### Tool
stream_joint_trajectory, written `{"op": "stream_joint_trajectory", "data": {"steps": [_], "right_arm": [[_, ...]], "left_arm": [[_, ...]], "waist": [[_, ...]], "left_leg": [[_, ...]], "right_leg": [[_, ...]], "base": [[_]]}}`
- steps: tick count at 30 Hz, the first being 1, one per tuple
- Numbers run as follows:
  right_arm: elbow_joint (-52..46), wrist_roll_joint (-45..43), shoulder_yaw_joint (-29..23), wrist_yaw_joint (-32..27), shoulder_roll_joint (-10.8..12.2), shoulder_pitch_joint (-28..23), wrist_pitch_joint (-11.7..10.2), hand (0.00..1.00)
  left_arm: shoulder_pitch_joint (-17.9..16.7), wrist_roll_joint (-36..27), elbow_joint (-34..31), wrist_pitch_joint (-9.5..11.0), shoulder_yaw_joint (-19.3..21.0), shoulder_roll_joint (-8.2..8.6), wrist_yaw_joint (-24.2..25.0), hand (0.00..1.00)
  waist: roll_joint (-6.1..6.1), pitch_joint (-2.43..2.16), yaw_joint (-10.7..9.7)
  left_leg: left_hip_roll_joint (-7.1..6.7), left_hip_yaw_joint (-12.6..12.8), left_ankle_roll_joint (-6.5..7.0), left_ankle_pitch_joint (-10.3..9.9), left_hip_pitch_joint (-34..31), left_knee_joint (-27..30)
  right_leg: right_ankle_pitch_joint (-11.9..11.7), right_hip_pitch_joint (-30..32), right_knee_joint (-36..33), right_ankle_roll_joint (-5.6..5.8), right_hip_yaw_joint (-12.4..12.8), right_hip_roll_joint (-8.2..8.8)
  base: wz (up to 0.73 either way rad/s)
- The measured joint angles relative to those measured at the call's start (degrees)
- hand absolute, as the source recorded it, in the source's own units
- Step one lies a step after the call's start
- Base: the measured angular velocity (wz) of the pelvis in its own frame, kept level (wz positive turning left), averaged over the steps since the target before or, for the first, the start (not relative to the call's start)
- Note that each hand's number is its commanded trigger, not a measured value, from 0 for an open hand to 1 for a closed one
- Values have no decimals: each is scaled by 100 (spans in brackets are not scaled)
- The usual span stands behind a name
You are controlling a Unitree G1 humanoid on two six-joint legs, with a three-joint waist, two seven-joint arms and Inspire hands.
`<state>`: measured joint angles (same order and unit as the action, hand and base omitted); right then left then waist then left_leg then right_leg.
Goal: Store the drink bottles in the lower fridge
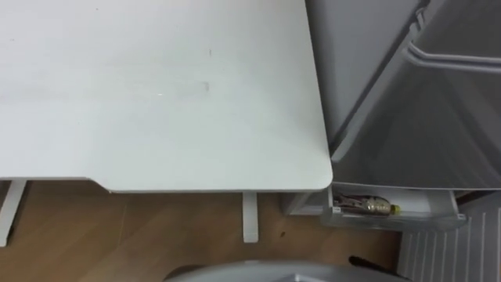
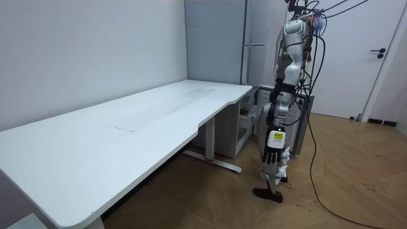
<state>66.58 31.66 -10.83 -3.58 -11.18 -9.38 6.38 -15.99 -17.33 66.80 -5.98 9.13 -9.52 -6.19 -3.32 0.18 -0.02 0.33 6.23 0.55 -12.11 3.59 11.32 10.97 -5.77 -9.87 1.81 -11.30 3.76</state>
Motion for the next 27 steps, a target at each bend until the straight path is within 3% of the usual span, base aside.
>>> {"op": "stream_joint_trajectory", "data": {"steps": [4, 8, 14, 17, 20, 27], "right_arm": [[-1118, -809, -598, -626, -45, -188, 0, 0], [-2154, -1213, -991, -1317, -166, -415, -153, 0], [-3429, -1654, -1154, -2079, -207, -878, -201, 0], [-3667, -1655, -1339, -2345, -210, -1029, -339, 0], [-3663, -1654, -1733, -2563, -228, -1170, -482, 0], [-3612, -1651, -1801, -2705, -239, -1497, -611, 0]], "left_arm": [[-2, 390, -145, -31, 417, -62, -36, 0], [19, 392, -190, 38, 426, -174, -110, 0], [20, 409, -269, 46, 429, -248, -111, 0], [12, 406, -291, 91, 433, -279, -113, 0], [-37, 454, -353, 181, 447, -287, -114, 0], [-192, 459, -489, 261, 439, -294, -195, 0]], "waist": [[-46, -23, -198], [-87, -23, -452], [-161, -18, -607], [-239, -27, -769], [-270, -25, -783], [-287, -34, -791]], "left_leg": [[18, 122, 1, 1, 38, -42], [24, 255, 2, 1, 42, -109], [86, 540, -21, -46, 133, -212], [99, 608, -30, -51, 158, -246], [110, 659, -43, -62, 214, -311], [140, 830, -58, -82, 301, -362]], "right_leg": [[0, 81, -44, 0, 116, -13], [0, 189, -99, 0, 244, -14], [-8, 284, -104, -7, 533, -88], [-11, 287, -107, -11, 568, -102], [-11, 281, -108, -11, 657, -130], [-22, 276, -113, -25, 817, -175]], "base": [[-13], [-19], [-26], [-12], [-13], [-15]]}}
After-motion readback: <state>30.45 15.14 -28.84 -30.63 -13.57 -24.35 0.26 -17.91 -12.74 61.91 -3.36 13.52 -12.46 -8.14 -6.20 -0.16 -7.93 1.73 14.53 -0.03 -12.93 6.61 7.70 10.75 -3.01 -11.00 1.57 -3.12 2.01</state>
